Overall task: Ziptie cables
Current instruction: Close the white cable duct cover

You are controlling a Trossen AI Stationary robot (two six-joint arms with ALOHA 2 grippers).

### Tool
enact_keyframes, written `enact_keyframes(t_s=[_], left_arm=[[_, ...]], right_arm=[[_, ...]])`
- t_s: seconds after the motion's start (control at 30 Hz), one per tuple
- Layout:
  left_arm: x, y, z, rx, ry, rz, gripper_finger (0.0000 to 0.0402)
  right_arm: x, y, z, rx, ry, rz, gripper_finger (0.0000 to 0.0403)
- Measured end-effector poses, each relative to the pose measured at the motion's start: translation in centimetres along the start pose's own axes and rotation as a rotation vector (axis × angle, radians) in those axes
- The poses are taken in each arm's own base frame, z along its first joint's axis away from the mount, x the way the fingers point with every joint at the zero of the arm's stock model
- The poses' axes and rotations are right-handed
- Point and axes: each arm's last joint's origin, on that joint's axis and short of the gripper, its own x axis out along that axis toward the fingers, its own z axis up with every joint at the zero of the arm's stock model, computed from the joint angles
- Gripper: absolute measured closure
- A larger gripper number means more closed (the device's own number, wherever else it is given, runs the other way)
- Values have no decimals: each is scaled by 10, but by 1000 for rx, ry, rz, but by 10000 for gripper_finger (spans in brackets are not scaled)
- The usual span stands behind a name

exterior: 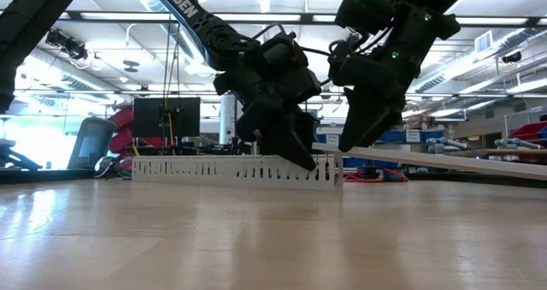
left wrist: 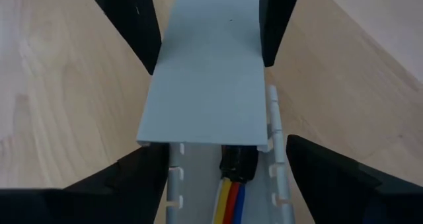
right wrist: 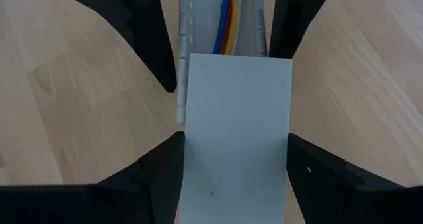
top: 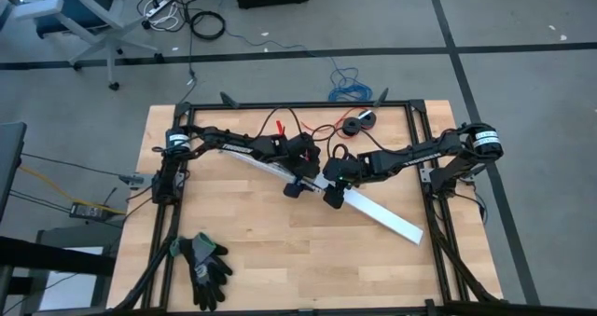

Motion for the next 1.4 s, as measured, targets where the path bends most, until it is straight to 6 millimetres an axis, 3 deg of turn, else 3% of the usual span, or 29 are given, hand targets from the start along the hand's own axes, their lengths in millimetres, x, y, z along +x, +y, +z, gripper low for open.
enact_keyframes(t_s=[0.4,0.87,1.4], left_arm=[[12,1,-7,-19,-3,-7,116],[11,1,-6,-13,-12,-2,169],[11,1,-6,-12,-9,1,173]], right_arm=[[0,0,0,7,1,6,170],[0,1,-1,61,20,39,168],[0,1,-1,50,21,40,167]])
